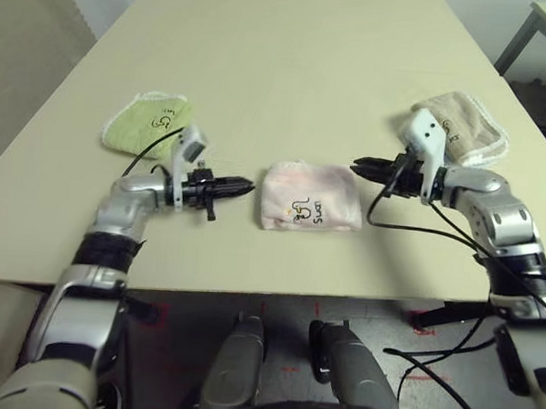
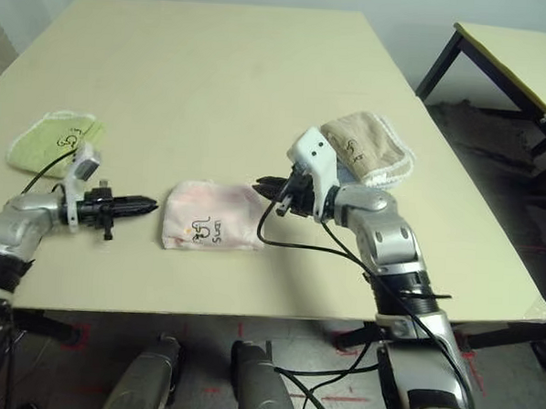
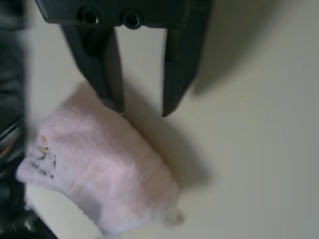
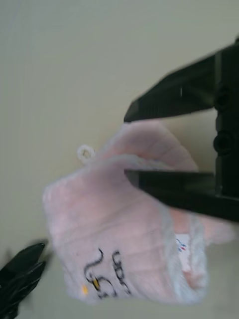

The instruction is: Fold the towel and set it aside.

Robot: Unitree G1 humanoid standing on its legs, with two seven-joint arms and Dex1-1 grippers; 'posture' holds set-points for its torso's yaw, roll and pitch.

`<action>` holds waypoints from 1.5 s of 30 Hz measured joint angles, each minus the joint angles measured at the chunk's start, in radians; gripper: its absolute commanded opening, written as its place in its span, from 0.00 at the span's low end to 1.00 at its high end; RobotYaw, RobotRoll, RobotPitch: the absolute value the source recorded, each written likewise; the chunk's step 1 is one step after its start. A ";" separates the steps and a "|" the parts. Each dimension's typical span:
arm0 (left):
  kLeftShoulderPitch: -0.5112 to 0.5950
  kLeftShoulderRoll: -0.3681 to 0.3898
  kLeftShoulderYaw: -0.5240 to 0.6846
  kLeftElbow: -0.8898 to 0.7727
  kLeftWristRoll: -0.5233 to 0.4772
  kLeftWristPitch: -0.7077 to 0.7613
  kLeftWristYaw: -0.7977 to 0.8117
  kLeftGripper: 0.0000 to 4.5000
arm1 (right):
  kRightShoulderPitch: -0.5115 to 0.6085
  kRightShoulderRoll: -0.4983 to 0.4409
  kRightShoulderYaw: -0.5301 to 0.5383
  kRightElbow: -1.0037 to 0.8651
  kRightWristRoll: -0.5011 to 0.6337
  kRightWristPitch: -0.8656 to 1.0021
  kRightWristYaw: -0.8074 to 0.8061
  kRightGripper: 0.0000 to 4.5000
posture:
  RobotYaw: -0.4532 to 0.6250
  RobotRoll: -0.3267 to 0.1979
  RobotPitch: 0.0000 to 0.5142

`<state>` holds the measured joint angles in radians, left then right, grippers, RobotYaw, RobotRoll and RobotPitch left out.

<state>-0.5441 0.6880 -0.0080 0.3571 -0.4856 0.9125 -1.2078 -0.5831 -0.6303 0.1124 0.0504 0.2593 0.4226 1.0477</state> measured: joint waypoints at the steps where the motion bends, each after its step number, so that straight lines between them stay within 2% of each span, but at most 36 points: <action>1: -0.009 0.004 -0.001 -0.016 -0.019 0.114 0.024 0.67 | 0.000 -0.008 0.002 -0.002 -0.002 -0.008 0.013 0.71 | 0.42 0.62 0.27; 3: -0.062 -0.009 0.001 -0.015 -0.048 0.276 0.068 0.81 | 0.001 -0.018 0.005 -0.004 -0.006 -0.023 0.026 0.87 | 0.42 0.62 0.27; 4: -0.104 -0.033 0.010 0.004 -0.060 0.359 0.098 0.91 | 0.004 -0.026 0.009 -0.006 -0.011 -0.037 0.033 0.98 | 0.42 0.62 0.27; 5: -0.127 -0.055 0.018 0.020 -0.071 0.405 0.119 0.97 | 0.006 -0.031 0.015 -0.008 -0.017 -0.047 0.036 1.00 | 0.41 0.62 0.27; 6: -0.159 -0.094 0.041 0.054 -0.078 0.451 0.149 0.99 | 0.017 -0.043 0.018 -0.013 -0.025 -0.062 0.043 1.00 | 0.41 0.62 0.27; 13: -0.291 -0.247 0.182 0.276 -0.111 0.596 0.288 0.99 | 0.085 -0.102 0.021 -0.056 -0.036 -0.118 0.081 1.00 | 0.40 0.62 0.27; 16: -0.335 -0.296 0.192 0.336 -0.112 0.612 0.318 0.99 | 0.116 -0.130 0.017 -0.087 -0.033 -0.143 0.106 1.00 | 0.39 0.62 0.28; 19: -0.341 -0.347 0.183 0.359 -0.111 0.601 0.334 0.85 | 0.133 -0.136 0.015 -0.116 -0.025 -0.140 0.107 1.00 | 0.38 0.62 0.28; 25: -0.341 -0.360 0.128 0.361 -0.110 0.567 0.340 0.40 | 0.136 -0.138 -0.010 -0.162 -0.003 -0.104 0.092 1.00 | 0.37 0.62 0.28; 29: -0.341 -0.360 0.121 0.372 -0.110 0.549 0.340 0.06 | 0.144 -0.138 -0.021 -0.181 0.009 -0.083 0.077 1.00 | 0.37 0.62 0.28; 30: -0.341 -0.360 0.122 0.374 -0.110 0.544 0.340 0.01 | 0.150 -0.138 -0.021 -0.188 0.011 -0.078 0.075 1.00 | 0.37 0.62 0.28; 38: -0.399 -0.361 0.190 0.405 -0.122 0.489 0.342 0.01 | 0.169 -0.119 -0.027 -0.214 0.041 -0.038 0.045 1.00 | 0.36 0.62 0.28; 45: -0.444 -0.362 0.309 0.296 -0.190 0.482 0.390 0.01 | 0.178 -0.050 -0.027 -0.233 0.053 -0.019 -0.032 1.00 | 0.38 0.62 0.27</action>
<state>-0.9884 0.3261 0.3010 0.6529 -0.6757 1.3948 -0.8174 -0.4048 -0.6800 0.0857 -0.1829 0.3123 0.4035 1.0162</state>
